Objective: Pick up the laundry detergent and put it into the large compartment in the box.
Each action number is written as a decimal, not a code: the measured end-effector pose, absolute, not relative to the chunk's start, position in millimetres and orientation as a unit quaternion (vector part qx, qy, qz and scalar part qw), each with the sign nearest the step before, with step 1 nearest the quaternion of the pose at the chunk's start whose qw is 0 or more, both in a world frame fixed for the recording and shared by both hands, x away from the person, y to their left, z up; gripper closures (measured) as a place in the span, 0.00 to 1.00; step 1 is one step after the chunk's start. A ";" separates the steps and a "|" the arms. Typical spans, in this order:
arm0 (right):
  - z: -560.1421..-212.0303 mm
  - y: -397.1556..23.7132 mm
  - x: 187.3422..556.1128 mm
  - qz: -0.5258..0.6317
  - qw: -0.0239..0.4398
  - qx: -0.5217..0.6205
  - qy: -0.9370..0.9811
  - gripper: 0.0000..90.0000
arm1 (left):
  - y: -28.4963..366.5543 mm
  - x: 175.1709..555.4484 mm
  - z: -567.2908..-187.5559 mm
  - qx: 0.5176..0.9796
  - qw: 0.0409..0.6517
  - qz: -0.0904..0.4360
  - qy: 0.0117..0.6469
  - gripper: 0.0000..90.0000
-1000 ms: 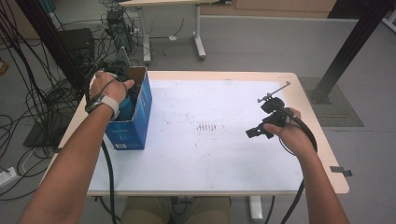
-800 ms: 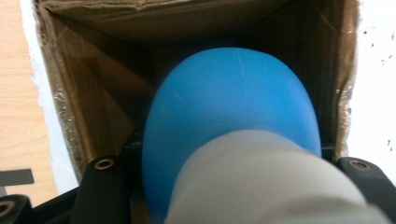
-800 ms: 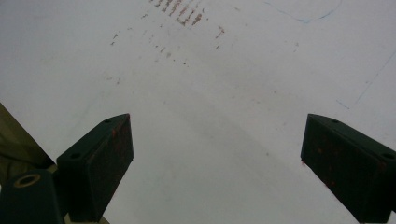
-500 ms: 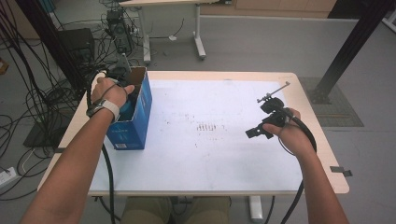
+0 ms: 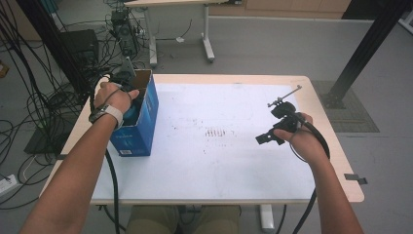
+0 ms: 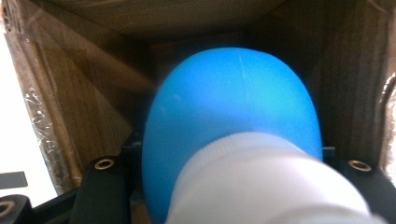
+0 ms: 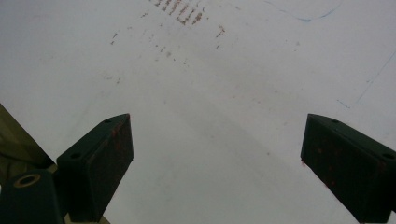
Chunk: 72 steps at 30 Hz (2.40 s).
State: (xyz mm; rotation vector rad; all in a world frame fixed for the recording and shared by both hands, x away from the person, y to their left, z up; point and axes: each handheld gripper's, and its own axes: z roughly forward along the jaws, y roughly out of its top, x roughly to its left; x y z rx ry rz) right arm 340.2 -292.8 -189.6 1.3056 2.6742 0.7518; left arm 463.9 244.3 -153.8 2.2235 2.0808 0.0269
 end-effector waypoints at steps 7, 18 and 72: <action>-188.6 -293.0 339.2 0.246 0.039 0.424 0.871 0.10 | 243.1 463.2 -153.9 0.731 0.047 0.010 0.681 0.44; -188.0 -293.7 338.1 0.246 0.039 0.425 0.870 0.11 | 242.1 462.5 -154.0 0.731 0.047 0.011 0.680 0.44; -186.3 -292.6 336.6 0.245 0.041 0.424 0.871 0.11 | 241.6 460.2 -154.4 0.730 0.050 0.013 0.682 0.43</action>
